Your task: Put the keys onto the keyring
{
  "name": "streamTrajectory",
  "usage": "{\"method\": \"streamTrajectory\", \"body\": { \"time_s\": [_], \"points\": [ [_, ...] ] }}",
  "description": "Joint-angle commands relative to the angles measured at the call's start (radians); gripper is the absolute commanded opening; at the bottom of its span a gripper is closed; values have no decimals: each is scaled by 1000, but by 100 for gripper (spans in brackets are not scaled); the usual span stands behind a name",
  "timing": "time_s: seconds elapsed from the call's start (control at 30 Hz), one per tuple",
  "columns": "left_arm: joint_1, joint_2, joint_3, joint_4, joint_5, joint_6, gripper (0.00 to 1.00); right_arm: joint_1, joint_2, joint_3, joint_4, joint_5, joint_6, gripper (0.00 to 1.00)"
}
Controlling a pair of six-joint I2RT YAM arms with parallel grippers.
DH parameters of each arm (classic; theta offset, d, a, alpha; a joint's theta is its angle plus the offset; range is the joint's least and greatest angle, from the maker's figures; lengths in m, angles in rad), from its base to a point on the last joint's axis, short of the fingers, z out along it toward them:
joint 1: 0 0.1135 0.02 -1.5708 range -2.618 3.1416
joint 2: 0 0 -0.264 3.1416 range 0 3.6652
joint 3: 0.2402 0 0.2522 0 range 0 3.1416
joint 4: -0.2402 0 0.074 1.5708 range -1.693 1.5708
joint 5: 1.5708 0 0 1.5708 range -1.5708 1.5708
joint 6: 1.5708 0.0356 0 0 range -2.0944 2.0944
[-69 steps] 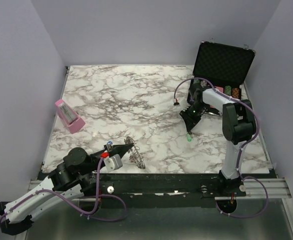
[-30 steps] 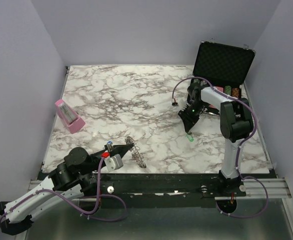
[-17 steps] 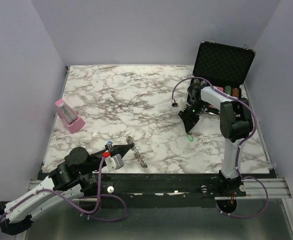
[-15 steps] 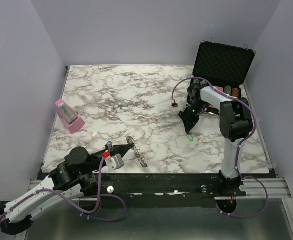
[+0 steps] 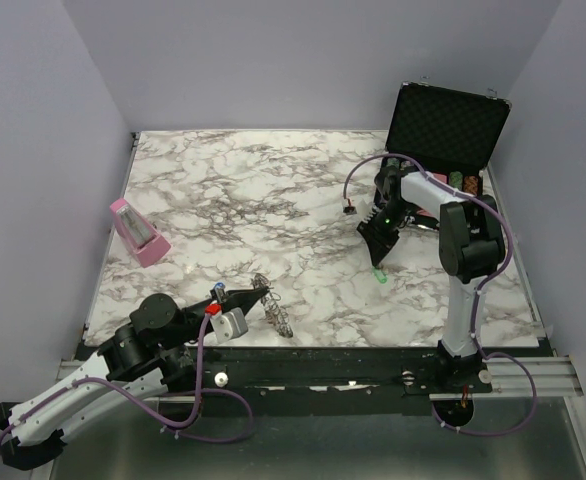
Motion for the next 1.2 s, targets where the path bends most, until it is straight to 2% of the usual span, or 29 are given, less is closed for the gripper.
{"method": "streamTrajectory", "body": {
  "time_s": [0.0,0.47,0.83,0.97,1.17],
  "points": [
    [0,-1,13,34,1,8,0,5,33,25,-33,-9,-24,26],
    [0,-1,13,30,2,9,0,25,63,56,-56,26,-35,26],
    [-1,1,15,30,1,9,0,33,96,95,-116,74,-70,22],
    [0,1,15,30,2,9,0,34,96,107,-129,80,-75,17],
    [0,1,15,27,2,9,0,36,96,125,-149,55,-84,2]
  ]
}}
